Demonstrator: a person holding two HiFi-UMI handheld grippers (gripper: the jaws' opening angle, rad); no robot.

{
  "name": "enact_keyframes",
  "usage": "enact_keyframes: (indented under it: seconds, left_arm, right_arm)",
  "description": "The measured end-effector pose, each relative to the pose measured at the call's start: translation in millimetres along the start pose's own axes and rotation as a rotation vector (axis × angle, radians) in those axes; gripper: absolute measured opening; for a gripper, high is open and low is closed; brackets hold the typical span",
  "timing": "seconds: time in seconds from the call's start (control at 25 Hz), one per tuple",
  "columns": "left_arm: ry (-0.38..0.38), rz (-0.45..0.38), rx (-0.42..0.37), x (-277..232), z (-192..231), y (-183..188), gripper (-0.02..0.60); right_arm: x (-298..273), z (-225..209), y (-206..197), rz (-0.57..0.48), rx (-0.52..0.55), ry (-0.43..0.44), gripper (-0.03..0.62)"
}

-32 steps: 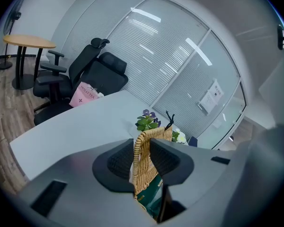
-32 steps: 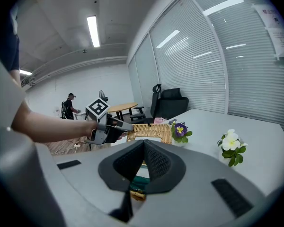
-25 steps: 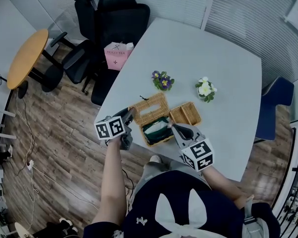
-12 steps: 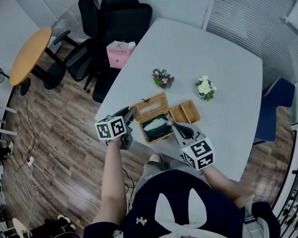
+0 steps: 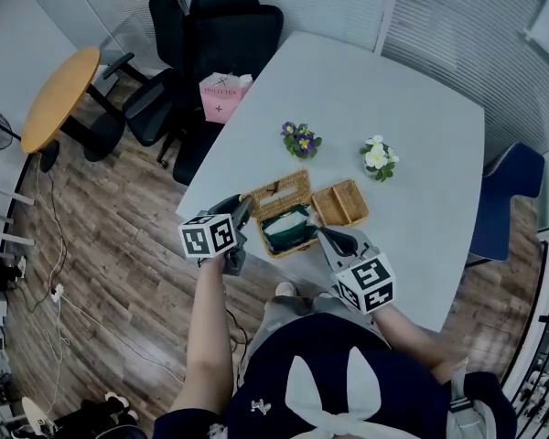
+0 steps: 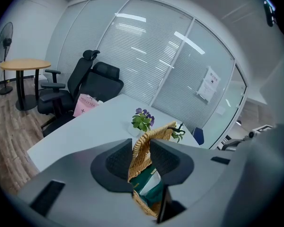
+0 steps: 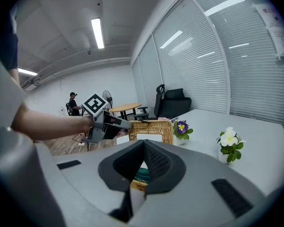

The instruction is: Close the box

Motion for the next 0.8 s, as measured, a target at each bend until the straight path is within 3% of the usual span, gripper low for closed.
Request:
enact_keyframes:
  seconds: [0.8]
  left_arm:
    - [0.034,0.011,-0.105,16,-24,-14,0.118]
  right_arm:
    - [19,11,-11,0.014,-0.007,0.006,0.005]
Point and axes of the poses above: the fingertips, and each gripper's own axes: x backward along the fingers, z to its left, y out of its top, the point moved 10 cm from there along x, backward along the fingers, and after that the axes turned 1 degree about z, right-handed, at the moved point
